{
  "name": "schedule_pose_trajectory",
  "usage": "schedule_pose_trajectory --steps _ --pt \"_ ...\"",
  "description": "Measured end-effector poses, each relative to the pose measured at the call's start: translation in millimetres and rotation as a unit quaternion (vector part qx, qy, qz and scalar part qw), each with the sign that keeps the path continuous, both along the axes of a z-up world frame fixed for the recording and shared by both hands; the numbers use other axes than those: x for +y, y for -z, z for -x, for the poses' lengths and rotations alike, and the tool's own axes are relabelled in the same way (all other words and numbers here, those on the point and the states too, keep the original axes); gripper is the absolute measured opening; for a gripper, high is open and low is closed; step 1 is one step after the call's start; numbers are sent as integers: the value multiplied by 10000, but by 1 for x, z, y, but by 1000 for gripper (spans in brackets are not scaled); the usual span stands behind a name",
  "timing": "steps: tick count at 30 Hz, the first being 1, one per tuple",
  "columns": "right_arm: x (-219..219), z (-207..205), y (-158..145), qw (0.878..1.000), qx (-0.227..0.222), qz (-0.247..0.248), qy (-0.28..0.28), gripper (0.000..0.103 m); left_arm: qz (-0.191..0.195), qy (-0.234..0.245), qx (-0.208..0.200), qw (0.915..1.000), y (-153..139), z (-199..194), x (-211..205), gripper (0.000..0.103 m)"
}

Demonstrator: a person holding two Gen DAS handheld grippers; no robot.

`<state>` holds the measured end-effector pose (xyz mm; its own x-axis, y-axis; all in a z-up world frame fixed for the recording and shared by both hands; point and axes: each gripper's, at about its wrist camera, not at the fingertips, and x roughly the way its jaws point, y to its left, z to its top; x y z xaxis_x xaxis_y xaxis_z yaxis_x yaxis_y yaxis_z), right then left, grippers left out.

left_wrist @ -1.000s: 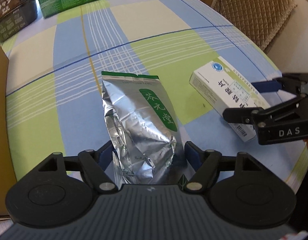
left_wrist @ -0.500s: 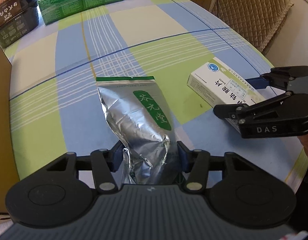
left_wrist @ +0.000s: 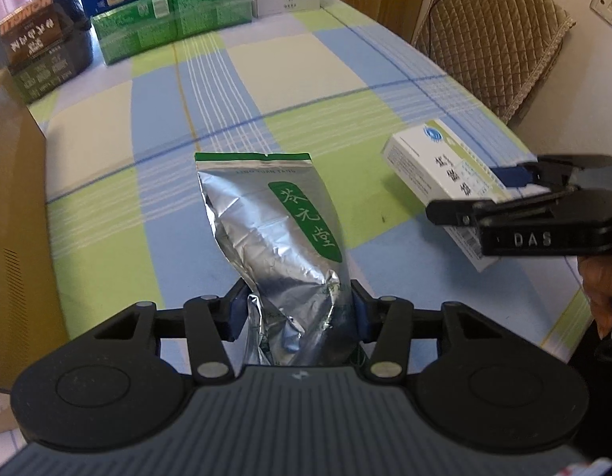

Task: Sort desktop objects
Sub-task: 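Carry the foil bag and medicine box over the cardboard box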

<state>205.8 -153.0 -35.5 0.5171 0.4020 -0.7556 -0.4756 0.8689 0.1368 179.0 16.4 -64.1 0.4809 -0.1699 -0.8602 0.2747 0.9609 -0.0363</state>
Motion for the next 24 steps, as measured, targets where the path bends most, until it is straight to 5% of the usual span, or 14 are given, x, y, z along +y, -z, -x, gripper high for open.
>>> schedule_pose_trajectory --steps 14,24 --pt "15 54 -65 9990 -373 -135 -218 68 79 -123 -458 9988 -71 37 20 46" --pt "86 82 -98 9939 -462 -400 -920 68 -56 -554 -754 9956 -114 75 80 46"
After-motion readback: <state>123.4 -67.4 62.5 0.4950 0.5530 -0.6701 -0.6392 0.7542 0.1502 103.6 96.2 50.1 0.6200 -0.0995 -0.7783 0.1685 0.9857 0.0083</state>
